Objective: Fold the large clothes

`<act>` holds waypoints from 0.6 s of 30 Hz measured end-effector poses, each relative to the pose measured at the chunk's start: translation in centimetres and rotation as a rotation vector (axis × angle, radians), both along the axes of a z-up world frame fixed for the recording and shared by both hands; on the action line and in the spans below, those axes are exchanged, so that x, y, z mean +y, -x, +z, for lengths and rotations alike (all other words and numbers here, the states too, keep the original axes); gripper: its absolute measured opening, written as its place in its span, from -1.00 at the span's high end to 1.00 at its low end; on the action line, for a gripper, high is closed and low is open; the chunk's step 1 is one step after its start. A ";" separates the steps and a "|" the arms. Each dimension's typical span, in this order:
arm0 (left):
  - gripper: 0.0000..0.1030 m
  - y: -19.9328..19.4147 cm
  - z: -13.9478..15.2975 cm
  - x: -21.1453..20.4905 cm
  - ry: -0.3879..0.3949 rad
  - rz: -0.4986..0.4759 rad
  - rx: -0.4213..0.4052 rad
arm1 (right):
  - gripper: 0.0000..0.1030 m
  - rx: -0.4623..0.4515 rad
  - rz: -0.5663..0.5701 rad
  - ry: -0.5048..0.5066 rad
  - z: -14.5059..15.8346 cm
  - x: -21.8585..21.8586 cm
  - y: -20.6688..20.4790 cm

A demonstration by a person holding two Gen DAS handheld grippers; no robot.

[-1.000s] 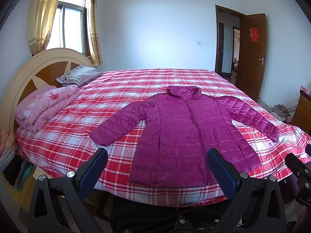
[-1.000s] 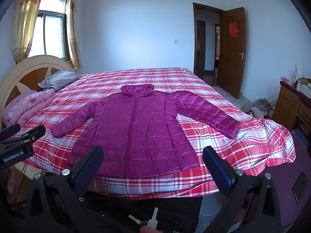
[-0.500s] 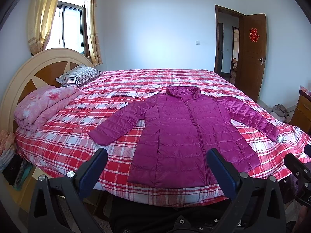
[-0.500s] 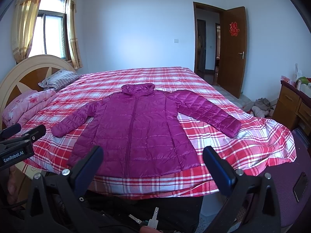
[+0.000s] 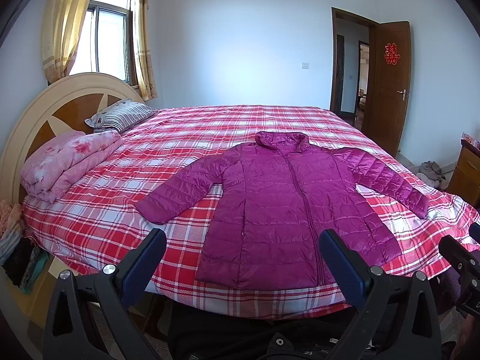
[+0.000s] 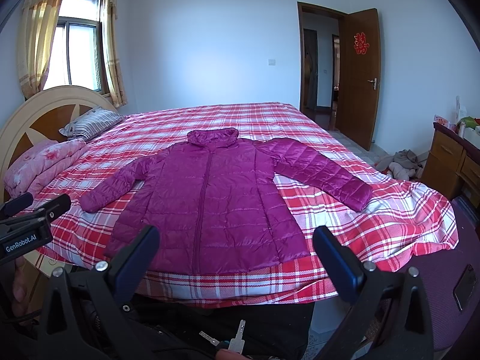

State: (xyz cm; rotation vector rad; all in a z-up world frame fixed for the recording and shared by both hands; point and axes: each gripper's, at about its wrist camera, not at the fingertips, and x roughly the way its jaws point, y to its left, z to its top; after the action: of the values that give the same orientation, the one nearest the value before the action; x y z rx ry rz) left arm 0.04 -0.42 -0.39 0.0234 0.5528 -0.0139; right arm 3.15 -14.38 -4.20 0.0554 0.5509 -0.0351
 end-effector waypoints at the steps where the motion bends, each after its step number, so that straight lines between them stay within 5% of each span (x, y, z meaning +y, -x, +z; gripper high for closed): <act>1: -0.98 0.0 0.0 0.0 0.001 0.000 0.000 | -1.00 0.000 0.000 -0.001 0.0 0.1 0.0; 18: -0.98 -0.1 0.0 0.0 0.007 -0.002 0.005 | -1.00 0.009 -0.002 -0.026 -0.1 -0.1 -0.1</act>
State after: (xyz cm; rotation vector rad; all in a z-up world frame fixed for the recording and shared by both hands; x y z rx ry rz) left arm 0.13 -0.40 -0.35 0.0169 0.5577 -0.0175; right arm 3.23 -14.52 -4.25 0.0808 0.5606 -0.0306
